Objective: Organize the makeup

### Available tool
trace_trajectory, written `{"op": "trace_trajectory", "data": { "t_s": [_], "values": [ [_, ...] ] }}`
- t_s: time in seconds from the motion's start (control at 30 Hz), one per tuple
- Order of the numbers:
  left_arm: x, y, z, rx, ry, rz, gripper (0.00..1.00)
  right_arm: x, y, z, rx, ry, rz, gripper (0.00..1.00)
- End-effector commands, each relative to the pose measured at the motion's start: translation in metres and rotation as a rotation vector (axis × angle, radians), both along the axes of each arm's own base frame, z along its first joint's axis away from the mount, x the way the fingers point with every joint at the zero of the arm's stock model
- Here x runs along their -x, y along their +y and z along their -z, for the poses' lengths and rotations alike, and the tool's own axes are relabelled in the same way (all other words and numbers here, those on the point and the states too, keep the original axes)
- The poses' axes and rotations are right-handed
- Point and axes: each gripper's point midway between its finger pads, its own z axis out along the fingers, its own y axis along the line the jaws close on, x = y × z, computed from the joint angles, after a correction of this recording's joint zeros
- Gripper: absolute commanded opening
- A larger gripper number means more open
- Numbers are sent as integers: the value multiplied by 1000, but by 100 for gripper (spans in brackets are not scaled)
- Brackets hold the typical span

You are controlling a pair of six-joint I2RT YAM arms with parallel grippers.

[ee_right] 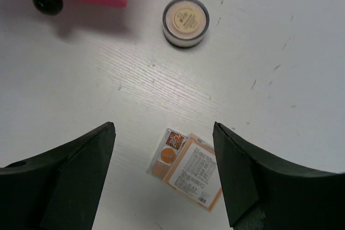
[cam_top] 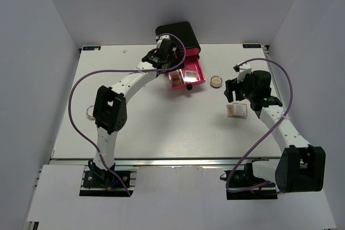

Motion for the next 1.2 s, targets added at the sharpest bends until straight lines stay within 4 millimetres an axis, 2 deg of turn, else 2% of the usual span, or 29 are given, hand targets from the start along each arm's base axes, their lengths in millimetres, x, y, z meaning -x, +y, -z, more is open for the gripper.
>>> {"op": "trace_trajectory", "data": {
  "t_s": [0.0,0.07,0.13,0.2,0.27,0.3,0.33,0.37,0.4,0.47,0.5,0.53,0.6,0.63,0.73,0.87,1.17],
  "values": [
    [11,-1,-80,90,-139,33,88,-4,-12,-3,-9,54,101,78],
    [19,11,-97,82,-196,26,98,-1,-23,16,8,146,191,78],
    [27,26,-103,67,-230,18,98,3,-34,35,40,221,260,79],
    [42,50,-104,63,-260,-26,98,5,-37,47,47,262,285,83],
    [49,73,-102,80,-270,-59,98,4,-36,52,41,276,291,89],
    [57,91,-100,93,-272,-81,98,5,-37,60,48,301,295,89],
    [61,99,-98,109,-265,-105,98,7,-37,66,51,328,298,89],
    [68,110,-105,121,-276,-122,98,6,-44,75,81,358,336,89],
    [73,123,-92,108,-250,-142,98,7,-46,81,86,388,358,89],
    [82,135,-87,101,-237,-162,98,12,-50,91,99,448,390,89],
    [88,144,-93,110,-252,-177,98,14,-52,98,108,468,404,89],
    [94,148,-83,101,-233,-181,98,14,-53,100,109,470,412,90],
    [102,156,-84,108,-238,-194,98,13,-58,100,125,444,436,89],
    [107,159,-74,97,-218,-197,98,12,-59,101,129,443,440,89],
    [118,163,-62,100,-192,-209,98,17,-61,108,141,471,446,89],
    [125,164,-55,128,-183,-216,98,21,-67,115,147,487,474,89],
    [129,164,-52,140,-180,-217,98,24,-76,127,156,505,501,89]
  ]
}}
